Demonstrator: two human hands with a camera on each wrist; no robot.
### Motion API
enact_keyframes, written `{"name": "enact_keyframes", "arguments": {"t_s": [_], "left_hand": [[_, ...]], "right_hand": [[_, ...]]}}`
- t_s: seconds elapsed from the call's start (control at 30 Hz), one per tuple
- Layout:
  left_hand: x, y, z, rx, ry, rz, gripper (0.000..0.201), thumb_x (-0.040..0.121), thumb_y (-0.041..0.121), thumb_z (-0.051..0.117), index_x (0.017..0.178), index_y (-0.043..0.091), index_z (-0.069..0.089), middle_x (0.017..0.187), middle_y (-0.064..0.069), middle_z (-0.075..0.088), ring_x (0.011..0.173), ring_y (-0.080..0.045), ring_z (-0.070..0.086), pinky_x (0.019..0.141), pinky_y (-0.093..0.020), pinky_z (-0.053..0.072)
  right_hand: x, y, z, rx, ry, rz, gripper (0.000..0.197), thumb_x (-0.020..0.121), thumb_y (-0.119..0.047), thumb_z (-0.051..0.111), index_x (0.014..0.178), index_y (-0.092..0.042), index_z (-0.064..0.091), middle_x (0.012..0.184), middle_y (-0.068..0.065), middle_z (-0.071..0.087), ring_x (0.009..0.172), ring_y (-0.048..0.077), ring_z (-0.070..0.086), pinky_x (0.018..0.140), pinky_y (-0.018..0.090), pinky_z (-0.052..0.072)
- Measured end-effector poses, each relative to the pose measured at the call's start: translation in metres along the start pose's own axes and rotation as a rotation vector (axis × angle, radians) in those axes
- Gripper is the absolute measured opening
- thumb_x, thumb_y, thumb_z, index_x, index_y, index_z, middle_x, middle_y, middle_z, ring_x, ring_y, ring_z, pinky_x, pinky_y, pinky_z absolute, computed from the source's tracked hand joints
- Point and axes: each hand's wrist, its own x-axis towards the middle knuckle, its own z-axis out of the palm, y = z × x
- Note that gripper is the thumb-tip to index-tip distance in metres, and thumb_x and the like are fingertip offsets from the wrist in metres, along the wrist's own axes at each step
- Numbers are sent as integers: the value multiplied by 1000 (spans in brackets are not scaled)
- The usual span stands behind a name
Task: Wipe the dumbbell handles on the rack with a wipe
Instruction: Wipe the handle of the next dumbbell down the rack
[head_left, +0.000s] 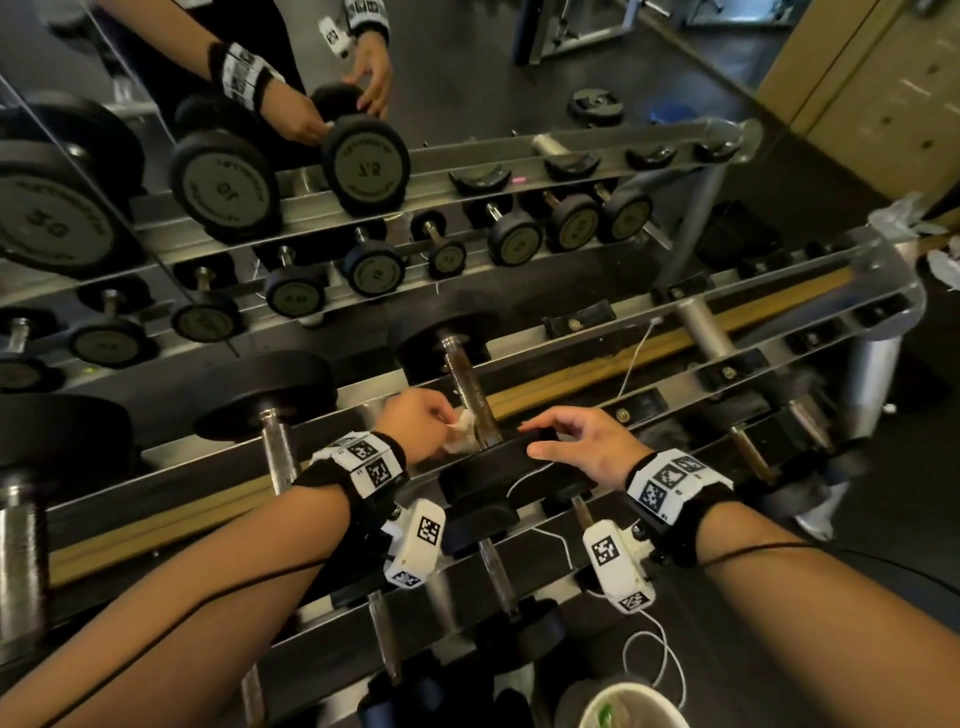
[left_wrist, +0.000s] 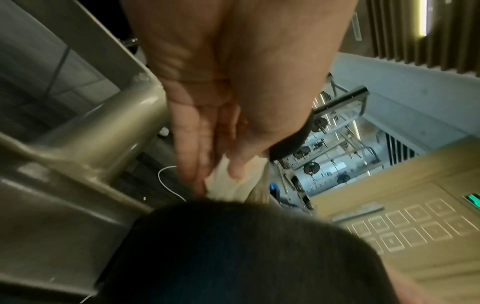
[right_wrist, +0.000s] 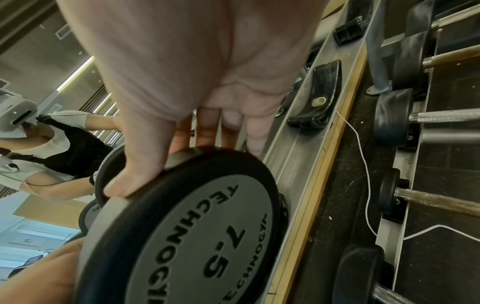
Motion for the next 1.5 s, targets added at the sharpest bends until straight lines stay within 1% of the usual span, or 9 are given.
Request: {"name": "enact_keyframes", "arguments": {"t_s": [0.13,0.37,0.63,0.87,0.97,1.1,1.27,1.4,1.5], "left_hand": [[14,2,-23,-35,208,-123,15,83,12,70,72,20,64,92,-13,74,84,-32,73,81,-42,60],[19,18,-7,-140,422,25,18,87,24,70,103,18,76,96,-4,76,89,-21,71,85,-35,57],[-2,13,4,-97,259,87,14,88,21,70,99,21,78,89,5,75,86,-12,69,86,-37,57],[-24,2,10,102,-42,138,17,87,18,70,90,32,80,86,12,76,81,-3,67,73,-17,51],[-22,13,-8,-37,47,76,15,84,16,74,76,28,77,82,1,76,75,-14,70,74,-28,59],[-10,36,-36,43,432,320,17,88,16,68,101,21,78,105,5,76,96,-11,69,90,-21,50],[-1,44,-19,442,310,472,32,96,13,54,120,26,71,126,0,64,119,-19,52,105,-29,39],[-1,29,7,464,220,477,27,98,19,54,117,26,72,121,-2,64,111,-18,52,95,-12,30],[-1,27,11,406,169,445,23,96,23,59,108,34,75,113,-1,64,106,-16,55,99,-18,36]], "right_hand": [[-2,2,1,1,18,6,31,75,-40,76,105,-37,70,107,-8,71,107,12,65,102,48,47],[-1,4,2,41,34,25,30,78,-31,76,107,-30,70,109,-3,71,108,16,64,102,49,47],[1,4,1,13,29,10,30,79,-30,76,109,-29,69,108,-5,71,107,13,64,102,47,47],[7,2,-4,6,-4,26,26,75,-30,79,100,-34,72,106,-4,72,107,17,65,100,51,48],[7,3,-4,5,-4,17,28,72,-36,79,99,-36,72,104,-5,72,106,15,65,101,50,48],[6,4,-2,31,-2,14,39,64,-48,78,100,-36,72,103,-6,73,104,14,67,100,49,49],[6,7,-1,27,10,9,33,68,-43,79,100,-35,72,103,-6,73,102,12,67,100,48,49],[8,5,-3,5,-12,14,40,62,-51,78,99,-37,72,107,-6,71,110,15,62,103,50,45],[9,4,-4,15,-16,2,44,59,-53,78,99,-34,73,106,-3,71,109,18,63,103,50,45]]}}
